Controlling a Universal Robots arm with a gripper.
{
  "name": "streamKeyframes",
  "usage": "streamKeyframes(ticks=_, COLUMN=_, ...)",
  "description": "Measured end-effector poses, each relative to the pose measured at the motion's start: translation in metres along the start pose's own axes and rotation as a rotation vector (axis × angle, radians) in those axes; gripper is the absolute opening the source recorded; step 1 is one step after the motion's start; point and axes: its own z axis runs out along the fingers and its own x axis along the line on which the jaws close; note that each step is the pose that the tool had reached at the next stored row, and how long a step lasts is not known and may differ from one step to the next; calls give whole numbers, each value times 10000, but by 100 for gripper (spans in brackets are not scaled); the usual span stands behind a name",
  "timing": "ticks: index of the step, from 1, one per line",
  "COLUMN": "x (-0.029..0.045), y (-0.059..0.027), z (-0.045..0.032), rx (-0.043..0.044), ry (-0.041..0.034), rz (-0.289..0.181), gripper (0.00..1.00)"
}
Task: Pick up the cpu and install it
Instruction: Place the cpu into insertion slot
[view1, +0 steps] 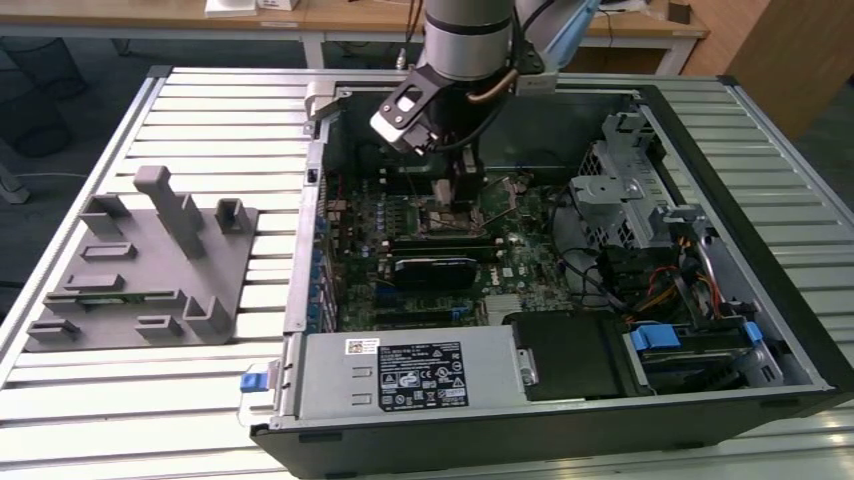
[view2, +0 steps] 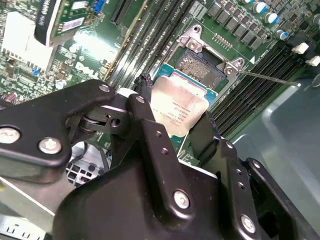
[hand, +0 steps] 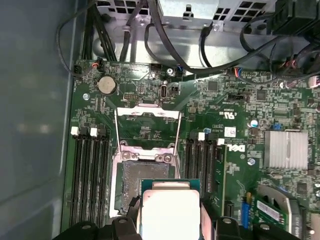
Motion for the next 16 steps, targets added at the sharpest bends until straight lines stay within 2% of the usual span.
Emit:
streamKeyframes(ticks=7, x=60, y=-1, z=109, rx=6, ry=-17, rz=333, gripper=55)
streamKeyframes(ticks=16, x=130, y=4, z=264, rx=11, ry=-13, rz=216, gripper=55)
